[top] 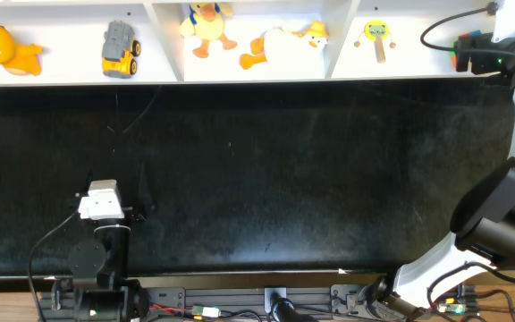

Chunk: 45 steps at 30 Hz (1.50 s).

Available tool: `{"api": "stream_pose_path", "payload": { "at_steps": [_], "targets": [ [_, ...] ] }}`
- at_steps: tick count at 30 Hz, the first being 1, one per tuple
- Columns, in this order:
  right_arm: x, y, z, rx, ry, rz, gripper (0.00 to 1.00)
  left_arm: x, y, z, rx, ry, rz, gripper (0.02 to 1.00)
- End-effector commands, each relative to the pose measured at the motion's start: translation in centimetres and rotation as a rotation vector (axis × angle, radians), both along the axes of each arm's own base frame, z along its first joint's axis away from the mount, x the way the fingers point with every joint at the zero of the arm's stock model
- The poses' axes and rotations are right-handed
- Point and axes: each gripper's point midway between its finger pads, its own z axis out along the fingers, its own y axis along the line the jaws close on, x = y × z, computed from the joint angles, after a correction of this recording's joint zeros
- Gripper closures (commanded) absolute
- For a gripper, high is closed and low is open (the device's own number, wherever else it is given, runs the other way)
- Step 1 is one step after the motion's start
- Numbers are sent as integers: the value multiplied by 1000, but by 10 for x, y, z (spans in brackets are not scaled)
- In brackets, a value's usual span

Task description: Store Toys

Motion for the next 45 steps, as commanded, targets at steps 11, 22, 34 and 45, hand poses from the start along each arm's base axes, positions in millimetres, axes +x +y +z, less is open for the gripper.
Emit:
{"api": "stream_pose_path", "payload": {
  "at_steps": [11, 22, 34, 45],
  "targets": [
    [-23, 29, 47, -8, -58, 16, 5, 0, 1, 1, 20, -8, 6, 20],
    [-107, 72, 29, -33, -78, 19, 3, 0, 1, 1, 20, -8, 6, 20],
    [-120, 169, 22, -14, -316, 22, 7, 0, 1, 1, 20, -8, 6, 20],
    [-158, 223, -15, 113, -441, -7, 5, 0, 1, 1, 20, -8, 6, 20]
  ]
}}
